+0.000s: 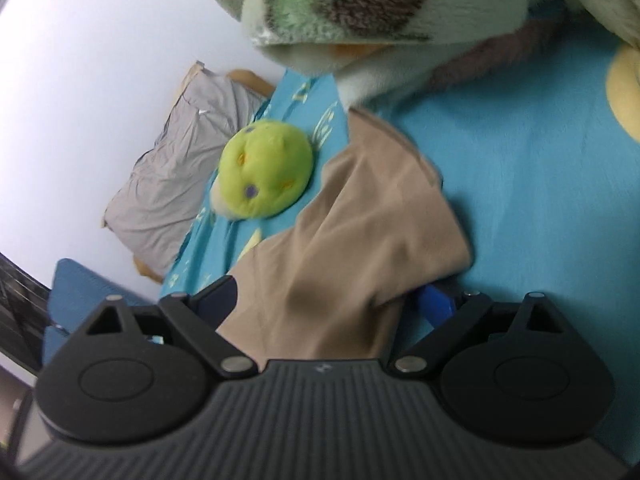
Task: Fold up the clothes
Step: 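Grasp the T-shirt sleeve with the right gripper and pull it outward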
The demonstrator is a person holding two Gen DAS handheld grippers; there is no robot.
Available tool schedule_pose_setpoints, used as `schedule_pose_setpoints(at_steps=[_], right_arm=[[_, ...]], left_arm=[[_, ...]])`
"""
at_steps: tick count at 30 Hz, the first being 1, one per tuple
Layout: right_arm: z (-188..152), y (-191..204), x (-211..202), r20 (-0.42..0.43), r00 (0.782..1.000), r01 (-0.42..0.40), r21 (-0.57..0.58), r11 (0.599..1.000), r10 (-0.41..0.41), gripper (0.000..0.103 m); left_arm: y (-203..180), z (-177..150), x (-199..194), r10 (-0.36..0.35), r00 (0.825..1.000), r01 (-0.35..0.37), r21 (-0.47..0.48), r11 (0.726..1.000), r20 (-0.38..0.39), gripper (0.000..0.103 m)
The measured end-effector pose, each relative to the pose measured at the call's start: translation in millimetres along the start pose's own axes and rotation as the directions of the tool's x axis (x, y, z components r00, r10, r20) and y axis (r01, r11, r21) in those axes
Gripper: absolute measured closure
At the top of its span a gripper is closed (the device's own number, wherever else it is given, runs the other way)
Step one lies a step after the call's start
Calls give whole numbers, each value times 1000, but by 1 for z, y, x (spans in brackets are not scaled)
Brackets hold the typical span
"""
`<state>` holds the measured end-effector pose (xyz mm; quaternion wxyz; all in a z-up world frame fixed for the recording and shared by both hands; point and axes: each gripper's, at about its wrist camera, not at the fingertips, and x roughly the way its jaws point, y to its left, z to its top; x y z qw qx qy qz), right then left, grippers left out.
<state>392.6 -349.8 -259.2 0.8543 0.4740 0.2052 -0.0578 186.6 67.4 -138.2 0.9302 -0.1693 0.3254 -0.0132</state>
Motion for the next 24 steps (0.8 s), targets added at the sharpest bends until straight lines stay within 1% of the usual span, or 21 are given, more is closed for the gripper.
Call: schedule_pose_setpoints(at_steps=[2,4,5,7,8,9,10,11,12,13,16,18,20,23,24], right_arm=[[8,0,6,25,1000,-10,-10,1000,10,7],[14,5,18,38,999,-24,-44,999,25,7],[16,6,24,47,999,-23,-64,998,26,7],[20,10,35,38,999,-4,-98,995,7,8],[22,12,40,31,1000,7,-115,993,-4,19],[23,15,45,20,999,27,-135,991,-24,50],[23,19,46,9,999,52,-153,987,-51,66],[22,23,46,-3,997,77,-171,982,-79,91],[22,29,45,2,995,96,-198,976,-97,93],[21,38,41,31,993,116,-251,961,-112,93],[25,73,26,137,982,176,-411,894,-130,94],[28,98,18,200,969,226,-486,844,-144,94],[23,128,11,260,952,281,-549,787,-159,94],[-1,172,5,329,929,349,-625,698,-171,94],[-13,186,4,347,922,369,-654,661,-171,94]], left_arm=[[-1,-1,4,-7,1000,7,-10,1000,-13,0],[-2,0,7,-20,1000,19,-23,1000,-18,0],[-1,0,7,-24,1000,23,-29,999,-16,0],[-2,0,7,-25,1000,24,-33,999,-12,0],[-3,1,8,-24,1000,23,-34,999,-10,0],[-4,1,9,-23,1000,22,-35,999,-8,0],[-4,2,9,-21,1000,21,-36,999,-7,0],[-4,3,9,-19,1000,19,-37,999,-5,0],[-6,6,9,-18,1000,18,-39,999,-2,0],[-7,8,7,-18,1000,19,-39,999,7,0],[-11,14,-3,1,998,-1,-5,1000,61,0],[-13,18,-11,18,996,-20,18,1000,88,0],[-13,23,-19,35,993,-39,39,998,111,0],[-11,32,-30,75,987,-86,77,993,141,0],[-8,35,-33,93,985,-107,90,990,147,0]])
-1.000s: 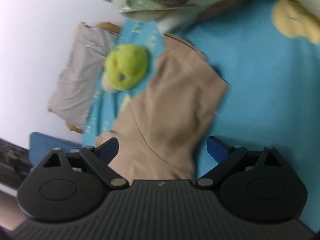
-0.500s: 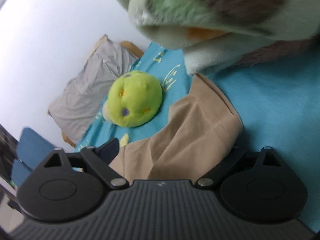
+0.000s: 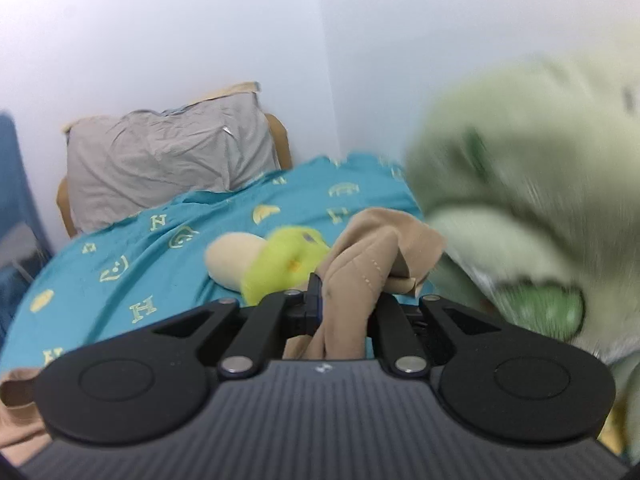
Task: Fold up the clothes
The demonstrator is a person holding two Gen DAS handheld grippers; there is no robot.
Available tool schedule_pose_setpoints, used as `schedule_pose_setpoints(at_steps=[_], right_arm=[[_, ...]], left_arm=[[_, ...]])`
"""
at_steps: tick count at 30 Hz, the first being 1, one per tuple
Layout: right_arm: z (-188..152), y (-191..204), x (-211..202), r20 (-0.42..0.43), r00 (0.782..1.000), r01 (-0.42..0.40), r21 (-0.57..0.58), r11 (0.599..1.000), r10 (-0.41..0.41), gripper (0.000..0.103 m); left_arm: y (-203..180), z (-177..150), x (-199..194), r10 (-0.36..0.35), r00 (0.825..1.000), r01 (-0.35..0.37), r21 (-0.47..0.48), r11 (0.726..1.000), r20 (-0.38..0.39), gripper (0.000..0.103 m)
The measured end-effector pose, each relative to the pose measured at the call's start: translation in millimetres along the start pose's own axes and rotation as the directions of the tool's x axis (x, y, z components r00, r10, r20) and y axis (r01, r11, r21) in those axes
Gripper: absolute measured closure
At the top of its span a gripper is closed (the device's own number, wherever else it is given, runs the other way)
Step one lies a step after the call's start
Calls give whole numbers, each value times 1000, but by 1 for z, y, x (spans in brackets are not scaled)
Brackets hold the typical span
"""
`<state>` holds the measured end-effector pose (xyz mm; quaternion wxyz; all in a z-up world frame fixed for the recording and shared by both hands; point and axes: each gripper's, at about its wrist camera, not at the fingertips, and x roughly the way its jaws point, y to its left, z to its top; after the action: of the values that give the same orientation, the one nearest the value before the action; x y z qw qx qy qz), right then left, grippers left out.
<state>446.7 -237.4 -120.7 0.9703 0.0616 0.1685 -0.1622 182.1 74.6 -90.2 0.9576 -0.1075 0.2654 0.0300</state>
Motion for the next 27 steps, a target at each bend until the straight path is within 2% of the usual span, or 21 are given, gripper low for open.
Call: schedule_pose_setpoints(at_steps=[2,5,9,11,12,13,14,15,17,19,22,24,27], right_arm=[[-4,38,-14,18,1000,-2,-98,995,3,94],[-25,96,-32,17,997,-64,-229,971,69,93],[-68,159,-49,-53,977,-214,-352,911,209,92],[-90,183,-50,-113,952,-306,-395,866,285,91],[-98,195,-47,-172,930,-368,-400,839,326,91],[-105,203,-45,-241,906,-419,-394,818,348,86],[-109,208,-43,-288,889,-447,-378,811,356,69],[-109,206,-43,-301,877,-466,-345,815,374,40],[-105,195,-47,-292,853,-506,-258,823,432,4],[-95,183,-51,-292,825,-547,-195,814,485,0],[-77,168,-73,-311,801,-580,-191,792,512,0],[-60,151,-94,-290,799,-586,-187,788,526,0],[-32,112,-130,-258,786,-601,-101,793,562,0]], left_arm=[[9,6,-2,42,999,-42,18,999,-1,0],[28,14,-3,110,994,-109,22,994,-17,1],[65,24,-5,115,993,-117,-81,990,-22,1],[76,26,0,143,989,-146,-84,986,-41,1],[79,25,2,151,987,-155,-89,984,-47,1],[83,25,3,159,986,-163,-95,982,-53,1],[86,25,5,150,987,-155,-110,982,-59,1],[88,25,6,134,989,-141,-126,982,-65,1],[89,24,7,107,992,-116,-147,982,-67,1],[85,24,8,97,993,-105,-140,985,-60,1],[77,23,5,84,995,-88,-113,990,-45,1],[71,23,0,78,996,-81,-91,993,-30,1],[58,21,-4,76,997,-77,-64,995,-7,1]])
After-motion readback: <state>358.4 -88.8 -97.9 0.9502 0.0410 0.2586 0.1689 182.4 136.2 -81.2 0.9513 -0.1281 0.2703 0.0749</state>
